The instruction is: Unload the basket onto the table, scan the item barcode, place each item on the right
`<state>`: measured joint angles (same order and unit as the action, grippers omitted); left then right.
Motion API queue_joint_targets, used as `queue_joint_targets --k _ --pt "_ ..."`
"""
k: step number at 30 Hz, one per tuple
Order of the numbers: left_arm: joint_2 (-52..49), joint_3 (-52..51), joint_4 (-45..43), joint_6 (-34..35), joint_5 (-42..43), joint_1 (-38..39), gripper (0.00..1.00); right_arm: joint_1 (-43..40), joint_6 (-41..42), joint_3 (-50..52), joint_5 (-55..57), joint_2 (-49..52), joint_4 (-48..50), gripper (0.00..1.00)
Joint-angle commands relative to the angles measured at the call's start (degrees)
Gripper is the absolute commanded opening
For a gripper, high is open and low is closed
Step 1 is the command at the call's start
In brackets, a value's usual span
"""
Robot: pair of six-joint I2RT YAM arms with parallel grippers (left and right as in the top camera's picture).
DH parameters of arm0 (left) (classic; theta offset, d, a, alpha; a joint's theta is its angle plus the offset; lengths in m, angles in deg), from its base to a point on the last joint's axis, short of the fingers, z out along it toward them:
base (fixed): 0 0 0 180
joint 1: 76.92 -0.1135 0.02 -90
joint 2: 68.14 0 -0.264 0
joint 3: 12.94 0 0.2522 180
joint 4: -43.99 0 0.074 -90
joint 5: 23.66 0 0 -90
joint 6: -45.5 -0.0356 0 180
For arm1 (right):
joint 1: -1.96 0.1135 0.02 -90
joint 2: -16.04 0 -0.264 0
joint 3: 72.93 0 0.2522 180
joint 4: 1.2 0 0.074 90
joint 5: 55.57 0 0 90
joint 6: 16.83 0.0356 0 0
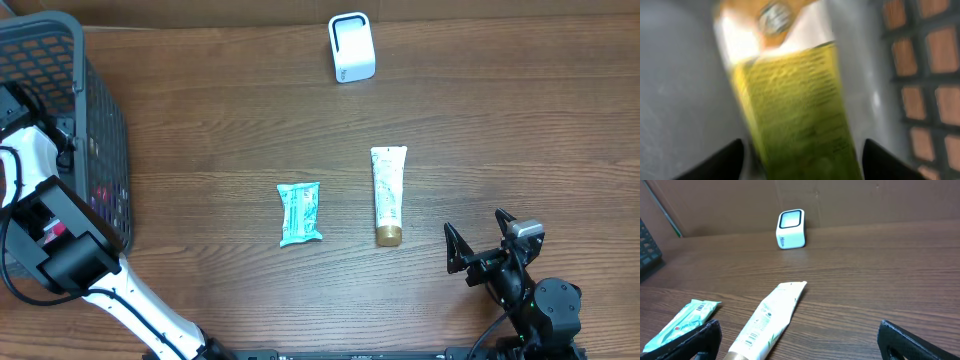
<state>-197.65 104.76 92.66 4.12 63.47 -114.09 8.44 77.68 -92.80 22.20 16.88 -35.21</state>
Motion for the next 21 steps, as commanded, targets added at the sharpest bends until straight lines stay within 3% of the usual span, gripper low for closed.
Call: queue_joint_targets --k 1,10,15,18,21 --pt "-0.79 -0.68 2.62 -2.56 2.36 0.09 0.56 0.37 0.22 -0.39 -0.74 -0.68 -1.16 1.00" --pt "-0.79 -0.68 10.99 -4.24 2.27 0.09 0.51 0.37 0.22 -0.39 -0.74 -0.68 -1.16 1.00" --pt "-0.79 -0.66 10.54 -8.02 2.27 0.04 0.52 0.37 0.22 -0.39 -0.74 -0.68 -1.16 1.00" --pt "-0.76 -0.33 8.50 -10.91 2.29 -0.22 0.68 0.37 0.22 -0.39 -0.74 -0.68 -1.16 1.00" --pt "-0.76 0.24 7.39 -13.40 2.21 -0.48 0.75 0.37 0.22 -0.39 -0.74 -0.68 -1.16 1.00"
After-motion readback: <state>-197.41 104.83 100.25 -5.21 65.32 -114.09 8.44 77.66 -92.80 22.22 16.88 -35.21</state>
